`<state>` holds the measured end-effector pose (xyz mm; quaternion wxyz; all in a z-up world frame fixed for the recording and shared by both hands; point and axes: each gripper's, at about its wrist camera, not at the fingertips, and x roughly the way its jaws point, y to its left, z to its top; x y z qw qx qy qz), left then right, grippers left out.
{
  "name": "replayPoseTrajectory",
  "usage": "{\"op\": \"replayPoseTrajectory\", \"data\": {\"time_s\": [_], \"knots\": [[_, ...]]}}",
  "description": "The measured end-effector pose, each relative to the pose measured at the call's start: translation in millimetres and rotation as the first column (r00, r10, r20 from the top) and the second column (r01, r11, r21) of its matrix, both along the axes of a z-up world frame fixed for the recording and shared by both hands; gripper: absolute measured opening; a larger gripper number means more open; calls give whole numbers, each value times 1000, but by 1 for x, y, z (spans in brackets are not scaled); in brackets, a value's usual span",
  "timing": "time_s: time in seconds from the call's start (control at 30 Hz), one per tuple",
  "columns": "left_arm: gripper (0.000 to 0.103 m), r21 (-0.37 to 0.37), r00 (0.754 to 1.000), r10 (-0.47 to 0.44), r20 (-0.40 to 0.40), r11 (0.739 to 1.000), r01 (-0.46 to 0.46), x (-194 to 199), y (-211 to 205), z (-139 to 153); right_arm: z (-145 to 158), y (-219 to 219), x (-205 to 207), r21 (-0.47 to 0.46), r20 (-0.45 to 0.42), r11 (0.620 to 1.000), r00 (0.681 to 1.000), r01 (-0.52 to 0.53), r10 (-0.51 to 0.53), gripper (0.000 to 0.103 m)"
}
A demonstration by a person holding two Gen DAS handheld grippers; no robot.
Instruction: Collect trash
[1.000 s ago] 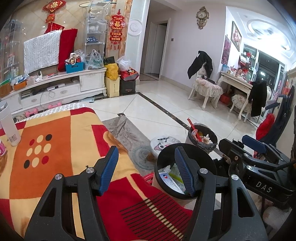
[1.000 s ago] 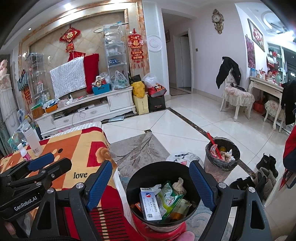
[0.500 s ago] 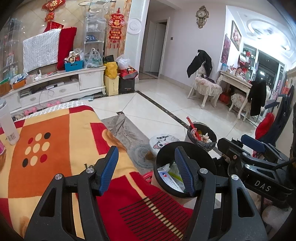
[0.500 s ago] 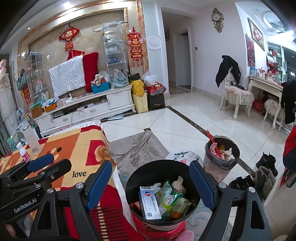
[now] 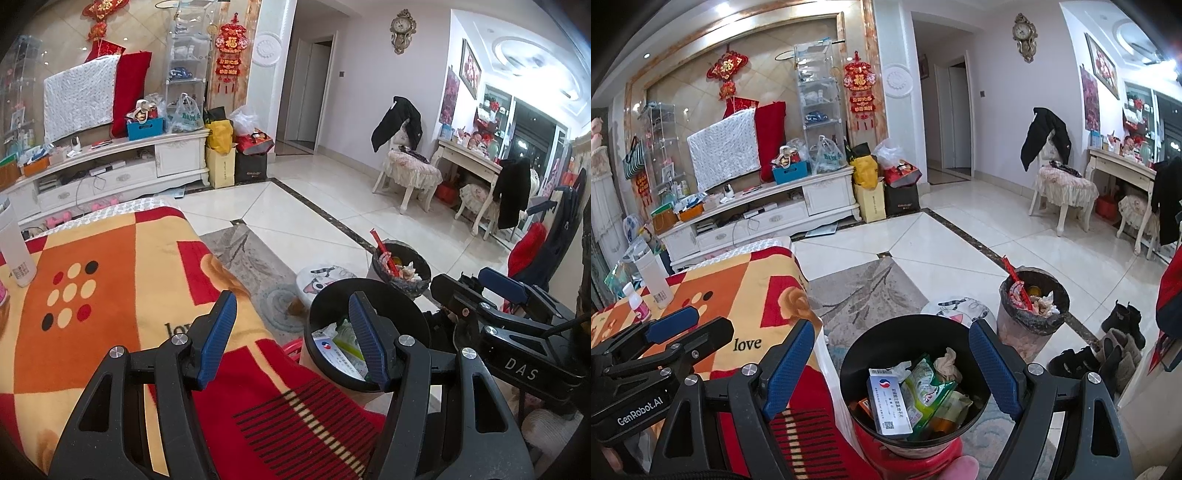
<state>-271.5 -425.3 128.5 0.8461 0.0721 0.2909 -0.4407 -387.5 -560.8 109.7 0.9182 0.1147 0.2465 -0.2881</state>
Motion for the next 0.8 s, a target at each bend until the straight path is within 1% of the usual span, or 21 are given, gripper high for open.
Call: {"op": "replayPoseTrajectory", "data": {"time_s": [0.23,0.5,0.8], "knots": [[62,-1,1000,0,-2,1000,0,2,0,2,-4,-1,-2,3,-6,1000,1000,0,0,84],[62,1,1000,-6,-8,1000,6,-9,-2,-9,-5,-1,-1,5,-11,1000,1000,1,-1,84],[62,-4,999,-7,-33,1000,6,-5,4,-13,-11,2,1,9,-30,1000,1000,-5,6,84]]}}
